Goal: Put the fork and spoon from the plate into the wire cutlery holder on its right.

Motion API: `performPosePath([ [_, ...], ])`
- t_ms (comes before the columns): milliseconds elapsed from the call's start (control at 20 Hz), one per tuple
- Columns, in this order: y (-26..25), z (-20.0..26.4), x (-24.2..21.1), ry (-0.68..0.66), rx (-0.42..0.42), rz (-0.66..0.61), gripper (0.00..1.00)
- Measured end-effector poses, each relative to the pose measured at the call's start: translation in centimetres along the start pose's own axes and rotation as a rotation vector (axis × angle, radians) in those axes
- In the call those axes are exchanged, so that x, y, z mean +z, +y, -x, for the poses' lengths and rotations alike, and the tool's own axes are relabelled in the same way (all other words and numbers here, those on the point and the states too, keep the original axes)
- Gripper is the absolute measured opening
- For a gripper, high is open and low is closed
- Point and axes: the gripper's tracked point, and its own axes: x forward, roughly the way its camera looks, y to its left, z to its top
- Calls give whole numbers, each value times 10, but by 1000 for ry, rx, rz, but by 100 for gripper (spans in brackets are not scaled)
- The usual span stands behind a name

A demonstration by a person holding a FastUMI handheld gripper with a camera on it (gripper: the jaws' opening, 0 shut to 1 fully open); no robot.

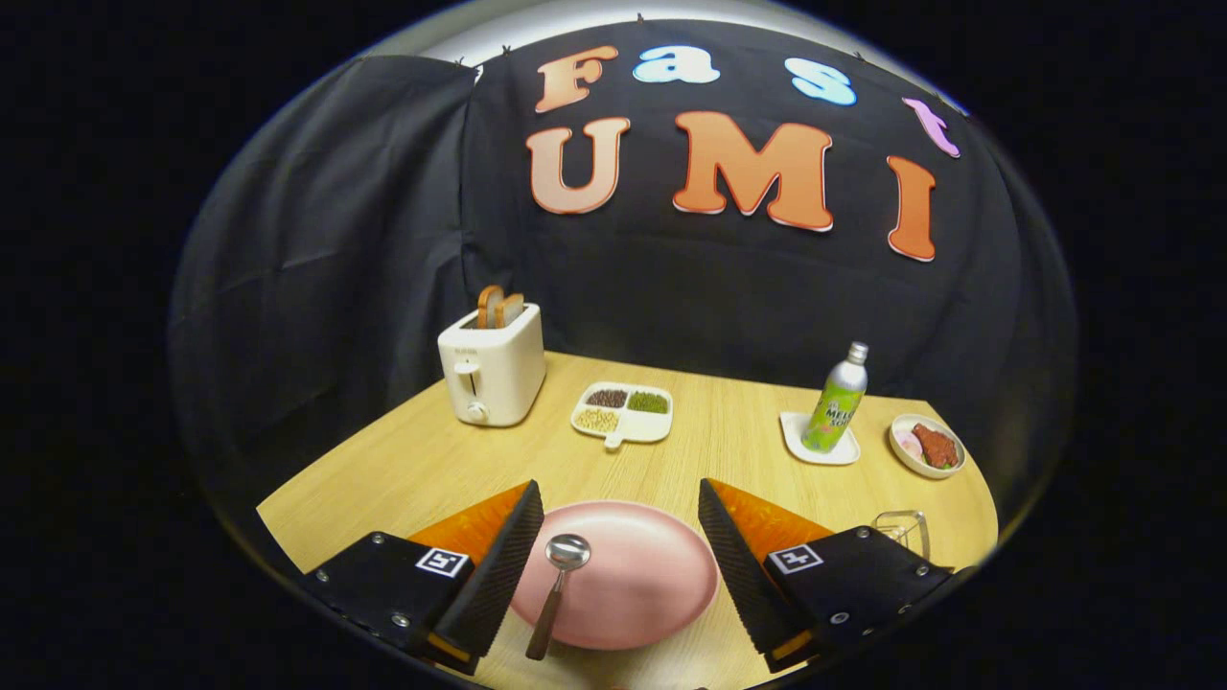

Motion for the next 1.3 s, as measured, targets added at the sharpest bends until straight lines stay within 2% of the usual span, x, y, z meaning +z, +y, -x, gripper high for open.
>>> performPosePath([
  [300,25,-16,-62,215,47,10,97],
  [500,29,-25,-96,336,44,-2,90],
  [800,37,-28,-126,461,63,34,65],
  [900,34,-29,-135,505,46,39,57],
  [1100,36,-28,-143,555,71,10,33],
  [1150,30,-31,-142,560,67,4,23],
  [1250,31,-29,-143,568,63,-10,11],
  [1300,30,-28,-142,566,64,-4,11],
])
